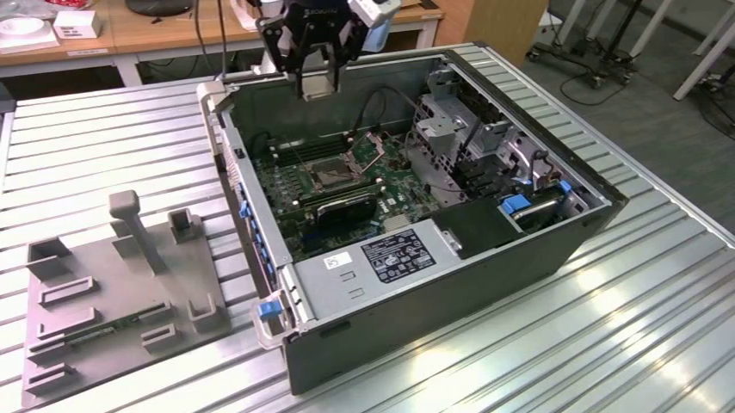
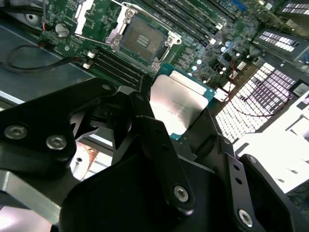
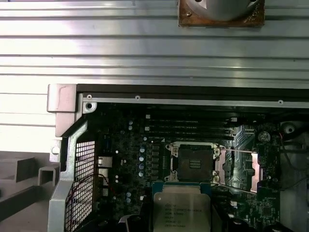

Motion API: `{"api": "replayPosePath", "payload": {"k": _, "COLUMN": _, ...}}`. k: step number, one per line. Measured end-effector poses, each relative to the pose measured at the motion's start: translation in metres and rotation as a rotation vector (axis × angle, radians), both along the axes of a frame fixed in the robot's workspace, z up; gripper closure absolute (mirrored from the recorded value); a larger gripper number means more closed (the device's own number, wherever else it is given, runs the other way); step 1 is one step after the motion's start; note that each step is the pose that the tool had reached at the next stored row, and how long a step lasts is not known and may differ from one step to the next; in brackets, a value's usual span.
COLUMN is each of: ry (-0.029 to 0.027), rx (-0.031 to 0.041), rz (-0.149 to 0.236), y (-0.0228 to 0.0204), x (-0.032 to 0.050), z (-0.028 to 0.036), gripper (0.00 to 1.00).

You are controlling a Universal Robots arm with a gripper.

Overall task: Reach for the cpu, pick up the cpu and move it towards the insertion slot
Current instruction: 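Pick up the cpu and move it towards the insertion slot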

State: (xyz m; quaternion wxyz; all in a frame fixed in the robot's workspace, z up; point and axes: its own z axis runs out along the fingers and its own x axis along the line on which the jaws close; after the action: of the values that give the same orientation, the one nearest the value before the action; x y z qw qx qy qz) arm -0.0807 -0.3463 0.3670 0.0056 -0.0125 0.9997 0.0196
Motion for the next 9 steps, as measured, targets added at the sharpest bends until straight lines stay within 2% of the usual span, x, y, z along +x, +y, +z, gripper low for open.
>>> {"api": "replayPosePath", "payload": {"k": 4, "ry": -0.0001, "rx": 0.0001, "rz": -0.001, "y": 0.0030, "x": 0.0043, "z": -0.0012, "gripper": 0.45}}
{"api": "replayPosePath", "payload": {"k": 9, "ry": 0.0000, "rx": 0.0000, "rz": -0.002, "y": 0.0092, "x": 0.0090, "z": -0.0026, "gripper": 0.45}}
